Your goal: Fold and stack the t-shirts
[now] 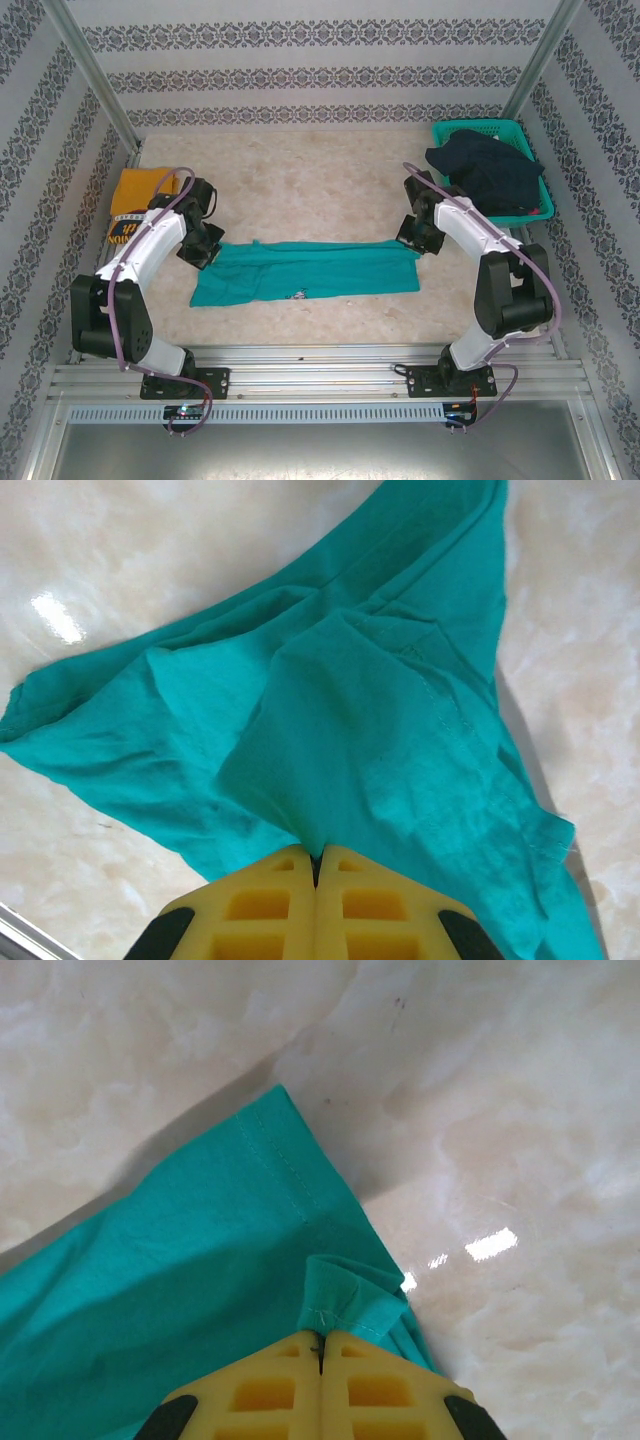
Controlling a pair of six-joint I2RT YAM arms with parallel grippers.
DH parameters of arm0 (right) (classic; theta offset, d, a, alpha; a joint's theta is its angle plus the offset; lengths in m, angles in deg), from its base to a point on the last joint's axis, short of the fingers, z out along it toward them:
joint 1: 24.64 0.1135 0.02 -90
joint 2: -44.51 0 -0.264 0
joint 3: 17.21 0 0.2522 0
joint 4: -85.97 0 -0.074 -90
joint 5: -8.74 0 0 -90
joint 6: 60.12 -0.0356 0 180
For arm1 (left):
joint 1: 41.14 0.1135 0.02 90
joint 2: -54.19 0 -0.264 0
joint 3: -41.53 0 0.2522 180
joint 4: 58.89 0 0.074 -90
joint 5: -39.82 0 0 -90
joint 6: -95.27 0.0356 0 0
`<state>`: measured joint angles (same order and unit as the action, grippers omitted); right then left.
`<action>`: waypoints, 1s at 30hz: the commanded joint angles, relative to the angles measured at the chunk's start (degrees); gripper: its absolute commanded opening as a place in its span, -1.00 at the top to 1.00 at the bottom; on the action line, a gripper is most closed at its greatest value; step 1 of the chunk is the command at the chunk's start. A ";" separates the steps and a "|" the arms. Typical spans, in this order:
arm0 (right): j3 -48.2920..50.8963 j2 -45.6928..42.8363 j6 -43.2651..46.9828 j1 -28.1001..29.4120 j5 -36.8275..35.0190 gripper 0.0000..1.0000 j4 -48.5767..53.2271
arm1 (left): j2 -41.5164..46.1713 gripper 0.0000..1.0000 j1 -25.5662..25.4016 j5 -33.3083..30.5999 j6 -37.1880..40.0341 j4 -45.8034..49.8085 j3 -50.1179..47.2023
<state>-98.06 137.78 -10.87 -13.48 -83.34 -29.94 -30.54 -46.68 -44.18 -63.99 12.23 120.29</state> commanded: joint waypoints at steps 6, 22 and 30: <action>1.16 -4.28 -1.97 1.44 -0.67 1.00 3.05 | 2.79 1.00 0.35 0.57 -0.62 1.20 -0.16; 6.95 -4.54 -3.34 2.81 -0.15 1.00 0.86 | 8.81 1.00 0.44 2.26 -2.21 0.71 -10.23; 7.69 -1.18 -3.96 3.26 -0.11 1.00 -1.22 | 5.68 1.00 0.39 2.06 -1.19 -2.41 -14.57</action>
<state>-91.48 135.60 -13.69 -10.86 -83.28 -30.82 -23.74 -46.68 -41.36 -65.45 11.10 107.41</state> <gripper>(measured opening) 0.049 0.051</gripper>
